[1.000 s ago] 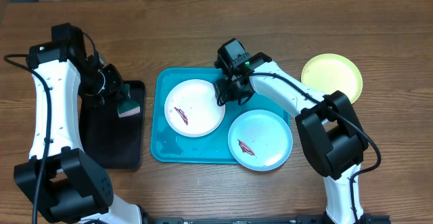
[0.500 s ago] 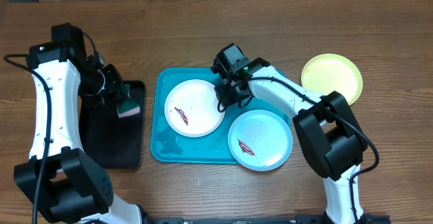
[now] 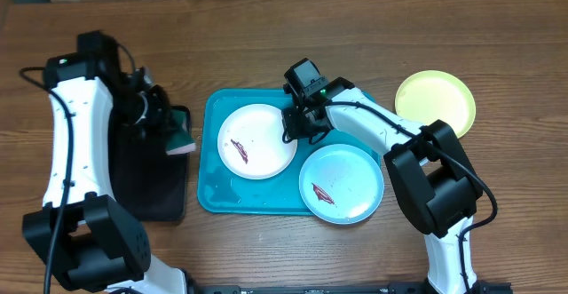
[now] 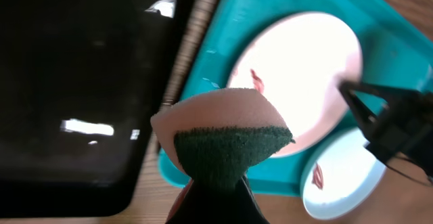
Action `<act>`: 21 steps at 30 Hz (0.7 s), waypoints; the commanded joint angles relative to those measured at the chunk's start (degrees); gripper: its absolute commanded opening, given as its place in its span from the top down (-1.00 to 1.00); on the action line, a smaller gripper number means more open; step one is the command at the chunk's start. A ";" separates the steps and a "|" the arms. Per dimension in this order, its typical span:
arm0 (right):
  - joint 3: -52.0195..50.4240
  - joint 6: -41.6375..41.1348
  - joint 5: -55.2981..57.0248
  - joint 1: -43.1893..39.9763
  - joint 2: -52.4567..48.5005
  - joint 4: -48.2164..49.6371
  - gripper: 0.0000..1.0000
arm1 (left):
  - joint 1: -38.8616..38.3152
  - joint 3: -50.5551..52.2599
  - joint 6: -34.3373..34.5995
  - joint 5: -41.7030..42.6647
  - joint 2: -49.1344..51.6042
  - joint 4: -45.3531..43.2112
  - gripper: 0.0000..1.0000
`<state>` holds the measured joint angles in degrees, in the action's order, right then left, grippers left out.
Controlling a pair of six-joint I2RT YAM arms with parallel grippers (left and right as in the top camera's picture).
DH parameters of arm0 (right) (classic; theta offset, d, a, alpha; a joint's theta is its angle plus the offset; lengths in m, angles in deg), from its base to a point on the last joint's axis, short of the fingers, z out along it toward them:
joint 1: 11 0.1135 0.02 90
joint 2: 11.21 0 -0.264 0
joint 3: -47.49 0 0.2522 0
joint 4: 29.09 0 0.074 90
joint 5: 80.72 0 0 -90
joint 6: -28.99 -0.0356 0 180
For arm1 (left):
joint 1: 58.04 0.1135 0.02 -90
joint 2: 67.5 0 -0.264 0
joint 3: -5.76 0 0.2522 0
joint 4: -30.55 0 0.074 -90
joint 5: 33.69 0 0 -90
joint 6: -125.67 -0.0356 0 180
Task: Clean dirty plates on tray and stack at the side
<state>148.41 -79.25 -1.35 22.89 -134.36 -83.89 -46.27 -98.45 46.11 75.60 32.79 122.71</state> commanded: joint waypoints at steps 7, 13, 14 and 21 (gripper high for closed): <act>-1.73 -19.89 1.64 1.79 -1.18 -3.72 0.93 | -11.96 4.17 2.40 3.23 -1.29 -6.91 0.92; -1.73 -22.32 2.05 1.73 -1.18 -3.69 0.93 | -15.93 13.07 12.90 1.38 -1.18 -17.88 0.91; -1.73 -22.29 2.36 1.73 -1.18 -3.67 0.93 | -15.96 14.53 14.08 2.43 -1.16 -19.85 0.92; -1.73 -22.29 5.07 1.73 -1.18 -3.48 0.93 | -17.00 23.76 15.85 11.15 -1.03 -36.35 0.92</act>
<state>148.41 -100.21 -0.87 24.46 -134.06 -86.45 -62.51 -77.10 58.88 83.03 32.70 89.20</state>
